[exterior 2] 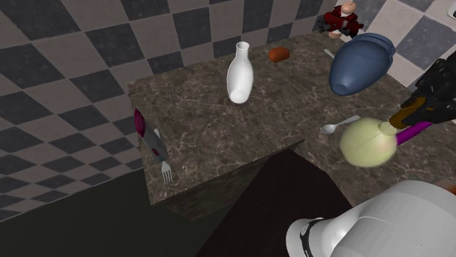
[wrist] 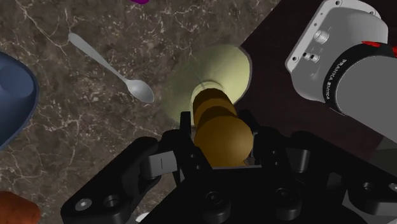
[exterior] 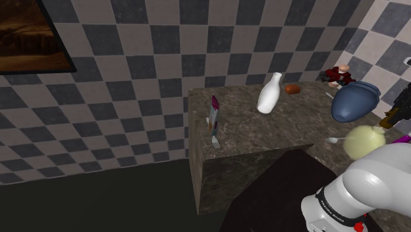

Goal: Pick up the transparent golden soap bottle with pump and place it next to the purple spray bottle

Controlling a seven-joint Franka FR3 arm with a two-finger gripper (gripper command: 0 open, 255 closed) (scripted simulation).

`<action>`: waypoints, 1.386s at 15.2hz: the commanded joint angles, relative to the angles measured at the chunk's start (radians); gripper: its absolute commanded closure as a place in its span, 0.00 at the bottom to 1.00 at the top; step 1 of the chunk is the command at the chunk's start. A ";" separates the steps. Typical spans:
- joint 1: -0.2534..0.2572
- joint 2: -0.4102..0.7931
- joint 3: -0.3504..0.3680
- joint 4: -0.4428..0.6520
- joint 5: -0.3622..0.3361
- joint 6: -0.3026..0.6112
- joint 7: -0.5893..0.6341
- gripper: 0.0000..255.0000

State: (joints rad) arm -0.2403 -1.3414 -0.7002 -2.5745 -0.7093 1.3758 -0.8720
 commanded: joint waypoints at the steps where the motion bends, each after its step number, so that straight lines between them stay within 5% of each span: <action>1: -0.009 -0.013 -0.020 -0.028 -0.020 0.017 0.001 1.00; 11: -0.051 -0.054 -0.118 -0.145 -0.113 0.093 0.006 1.00; 19: -0.050 -0.054 -0.118 -0.145 -0.113 0.093 0.006 1.00; 20: -0.051 -0.054 -0.118 -0.145 -0.113 0.093 0.006 0.00; 21: -0.051 -0.054 -0.118 -0.145 -0.113 0.093 0.006 0.00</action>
State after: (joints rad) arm -0.2908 -1.3954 -0.8182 -2.7190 -0.8220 1.4691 -0.8659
